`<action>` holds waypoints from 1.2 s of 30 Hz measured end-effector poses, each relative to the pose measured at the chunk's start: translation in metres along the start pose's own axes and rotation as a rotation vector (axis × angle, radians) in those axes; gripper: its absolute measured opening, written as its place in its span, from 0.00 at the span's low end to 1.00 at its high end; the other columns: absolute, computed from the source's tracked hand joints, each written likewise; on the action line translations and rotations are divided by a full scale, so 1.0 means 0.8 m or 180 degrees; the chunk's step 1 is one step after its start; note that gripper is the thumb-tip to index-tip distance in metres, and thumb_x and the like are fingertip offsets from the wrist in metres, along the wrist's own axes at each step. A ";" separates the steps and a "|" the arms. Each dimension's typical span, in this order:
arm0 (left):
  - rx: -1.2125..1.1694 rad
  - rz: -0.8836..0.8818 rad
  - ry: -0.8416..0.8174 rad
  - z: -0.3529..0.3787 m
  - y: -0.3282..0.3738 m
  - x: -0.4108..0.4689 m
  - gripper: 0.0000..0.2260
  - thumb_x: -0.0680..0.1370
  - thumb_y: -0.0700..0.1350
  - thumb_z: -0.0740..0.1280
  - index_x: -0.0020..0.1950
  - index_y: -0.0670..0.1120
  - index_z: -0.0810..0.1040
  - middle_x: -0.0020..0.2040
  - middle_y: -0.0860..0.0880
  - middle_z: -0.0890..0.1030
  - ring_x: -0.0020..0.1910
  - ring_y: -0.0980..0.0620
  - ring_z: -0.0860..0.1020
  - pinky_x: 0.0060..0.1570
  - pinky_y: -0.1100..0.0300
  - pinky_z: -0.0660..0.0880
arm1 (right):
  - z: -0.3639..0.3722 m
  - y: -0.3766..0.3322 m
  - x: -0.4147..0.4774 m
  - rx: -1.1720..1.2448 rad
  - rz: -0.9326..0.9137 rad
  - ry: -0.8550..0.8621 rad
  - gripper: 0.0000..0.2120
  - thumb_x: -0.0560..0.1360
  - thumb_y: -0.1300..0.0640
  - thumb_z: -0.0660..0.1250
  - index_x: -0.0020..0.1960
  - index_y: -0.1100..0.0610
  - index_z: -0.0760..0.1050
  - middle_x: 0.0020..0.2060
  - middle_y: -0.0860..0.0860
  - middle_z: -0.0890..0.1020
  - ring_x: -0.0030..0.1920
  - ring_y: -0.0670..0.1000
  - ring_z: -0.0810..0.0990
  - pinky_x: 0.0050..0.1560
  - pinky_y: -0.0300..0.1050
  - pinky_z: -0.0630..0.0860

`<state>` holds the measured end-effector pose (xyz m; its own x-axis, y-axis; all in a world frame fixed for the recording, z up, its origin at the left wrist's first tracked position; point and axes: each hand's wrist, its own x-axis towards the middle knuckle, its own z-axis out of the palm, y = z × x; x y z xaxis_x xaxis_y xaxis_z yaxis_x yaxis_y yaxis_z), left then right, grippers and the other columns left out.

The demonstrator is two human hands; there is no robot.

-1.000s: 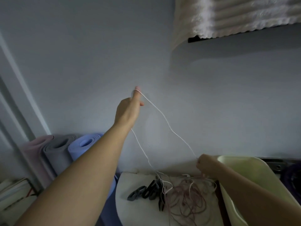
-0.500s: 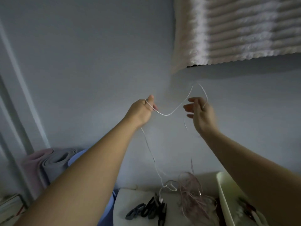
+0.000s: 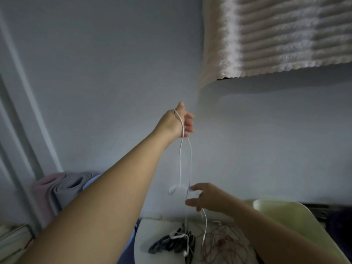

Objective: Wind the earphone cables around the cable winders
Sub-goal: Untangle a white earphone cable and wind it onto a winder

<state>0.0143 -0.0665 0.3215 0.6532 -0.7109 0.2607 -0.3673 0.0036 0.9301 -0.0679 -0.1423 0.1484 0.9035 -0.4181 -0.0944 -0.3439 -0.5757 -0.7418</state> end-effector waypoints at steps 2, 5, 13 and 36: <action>-0.0314 0.0407 -0.0031 -0.004 0.005 -0.004 0.22 0.85 0.52 0.46 0.41 0.45 0.73 0.35 0.48 0.72 0.30 0.55 0.74 0.28 0.67 0.72 | 0.019 0.010 0.010 0.0130 0.0023 0.0305 0.18 0.74 0.47 0.69 0.60 0.54 0.76 0.25 0.43 0.79 0.22 0.37 0.71 0.29 0.30 0.67; -0.0603 0.0895 0.0023 -0.014 0.010 -0.011 0.22 0.85 0.51 0.46 0.42 0.46 0.74 0.35 0.49 0.74 0.30 0.56 0.75 0.32 0.65 0.73 | 0.018 0.012 0.018 0.0489 0.0069 0.0708 0.15 0.75 0.47 0.67 0.57 0.54 0.76 0.24 0.44 0.79 0.22 0.37 0.71 0.29 0.32 0.66; -0.0531 0.1730 0.1136 -0.060 -0.007 -0.017 0.21 0.85 0.50 0.48 0.42 0.49 0.77 0.37 0.51 0.75 0.35 0.58 0.75 0.40 0.63 0.74 | -0.025 -0.033 0.011 0.0868 -0.0426 0.1285 0.16 0.80 0.50 0.58 0.43 0.56 0.79 0.24 0.47 0.78 0.24 0.44 0.72 0.31 0.34 0.70; 0.3156 0.0859 0.0216 -0.133 -0.124 -0.028 0.09 0.75 0.39 0.63 0.48 0.46 0.81 0.47 0.48 0.82 0.46 0.48 0.79 0.49 0.56 0.77 | -0.013 -0.068 0.025 -0.0908 -0.0438 0.0375 0.21 0.80 0.59 0.58 0.72 0.56 0.64 0.69 0.55 0.70 0.68 0.54 0.70 0.67 0.46 0.66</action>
<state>0.1067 0.0239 0.2512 0.4926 -0.7311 0.4720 -0.8686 -0.4466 0.2148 -0.0339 -0.1270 0.1939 0.9163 -0.3916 0.0835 -0.2936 -0.7989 -0.5249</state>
